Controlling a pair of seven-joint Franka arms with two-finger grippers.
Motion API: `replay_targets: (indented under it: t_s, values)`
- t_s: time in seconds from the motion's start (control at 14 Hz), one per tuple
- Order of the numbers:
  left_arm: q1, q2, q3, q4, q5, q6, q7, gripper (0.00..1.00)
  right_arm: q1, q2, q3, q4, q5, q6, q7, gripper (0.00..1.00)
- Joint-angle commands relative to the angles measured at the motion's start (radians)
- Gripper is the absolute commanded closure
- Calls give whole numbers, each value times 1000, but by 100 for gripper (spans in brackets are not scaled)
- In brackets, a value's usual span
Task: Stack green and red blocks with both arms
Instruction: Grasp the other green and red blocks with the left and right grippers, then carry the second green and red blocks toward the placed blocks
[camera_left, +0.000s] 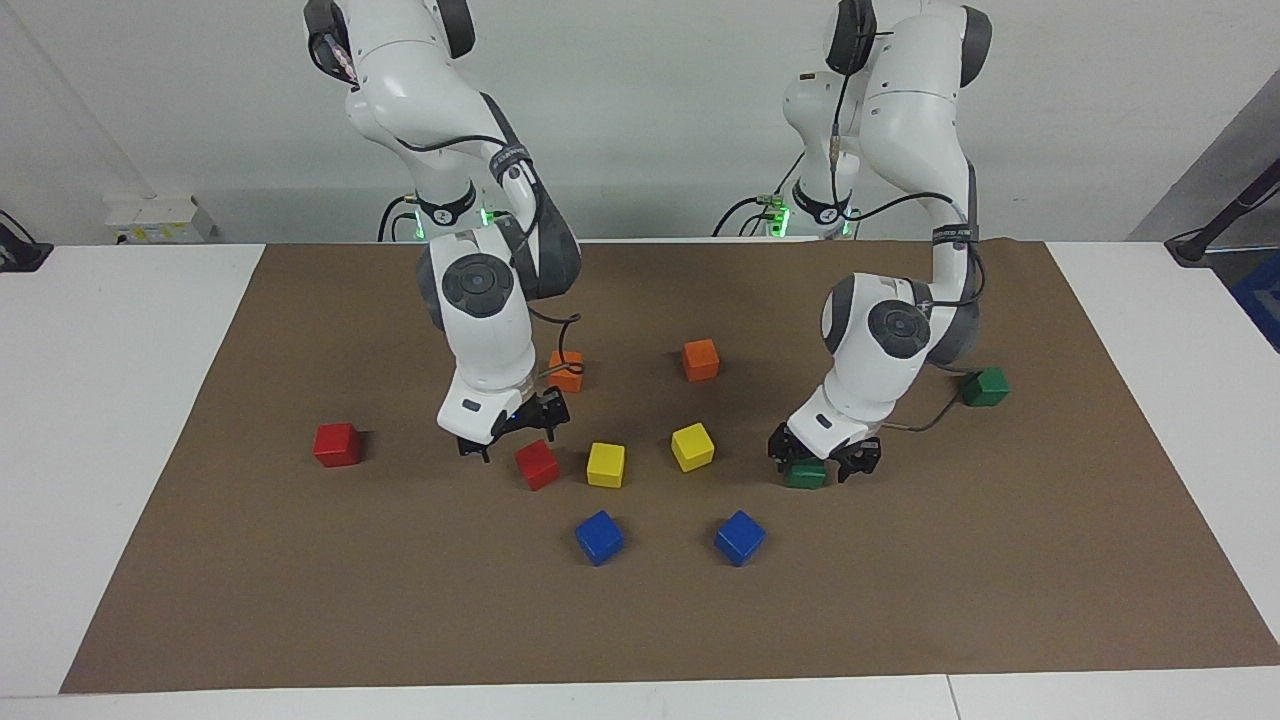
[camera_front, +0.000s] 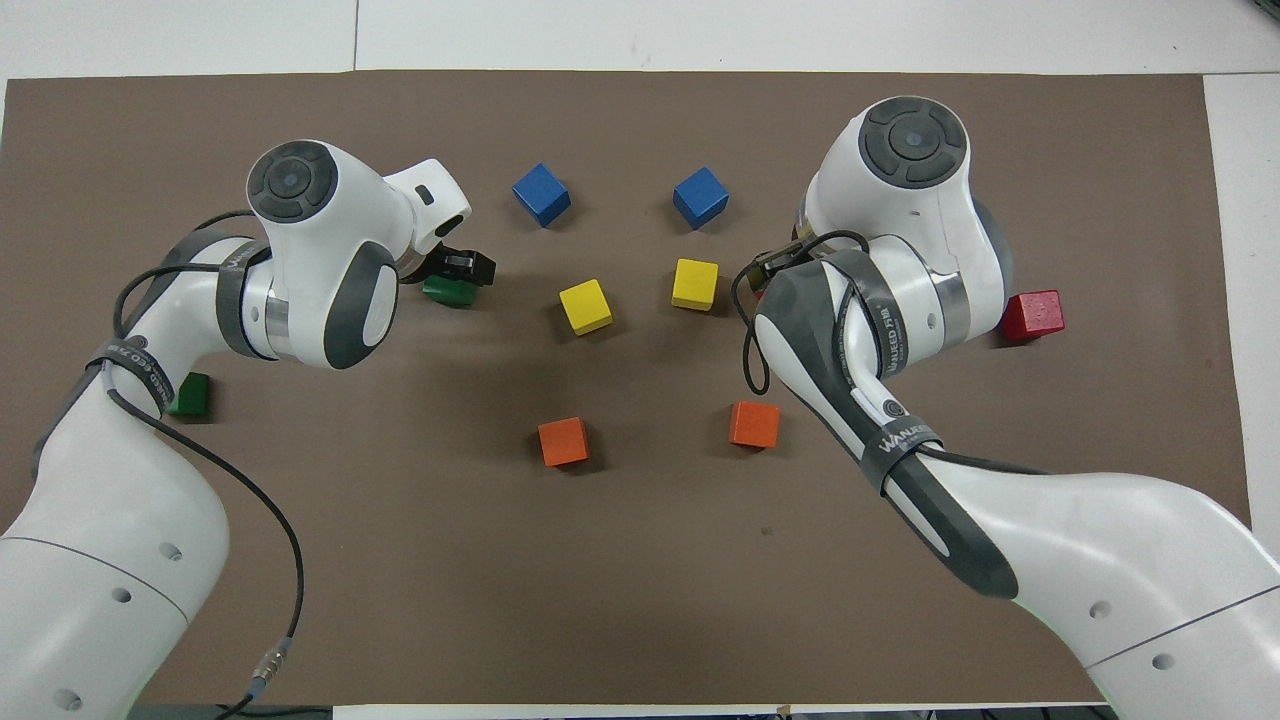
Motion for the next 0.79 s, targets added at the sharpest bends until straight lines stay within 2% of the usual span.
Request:
replay_targets:
  t_s: [0.0, 0.07, 0.14, 0.43, 0.57, 0.71]
  values:
    - [-21, -9, 18, -28, 6, 38, -16, 14, 2, -6, 5, -59, -17, 61, 18, 0]
    - [-26, -10, 18, -34, 6, 38, -17, 48, 2, -6, 5, -69, -17, 72, 18, 0]
    - [-29, -13, 19, -36, 13, 29, -22, 99, 3, -6, 7, -79, -15, 81, 18, 0]
    - [-9, -29, 19, -25, 52, -14, -28, 100, 20, -4, 7, -97, -1, 95, 21, 0]
    - [32, -70, 18, -16, 52, -69, -22, 100, 20, -12, 7, -135, 3, 136, 21, 0]
    - [101, -150, 13, -16, 46, -162, -11, 100, 20, -14, 7, -152, 3, 156, 21, 0]
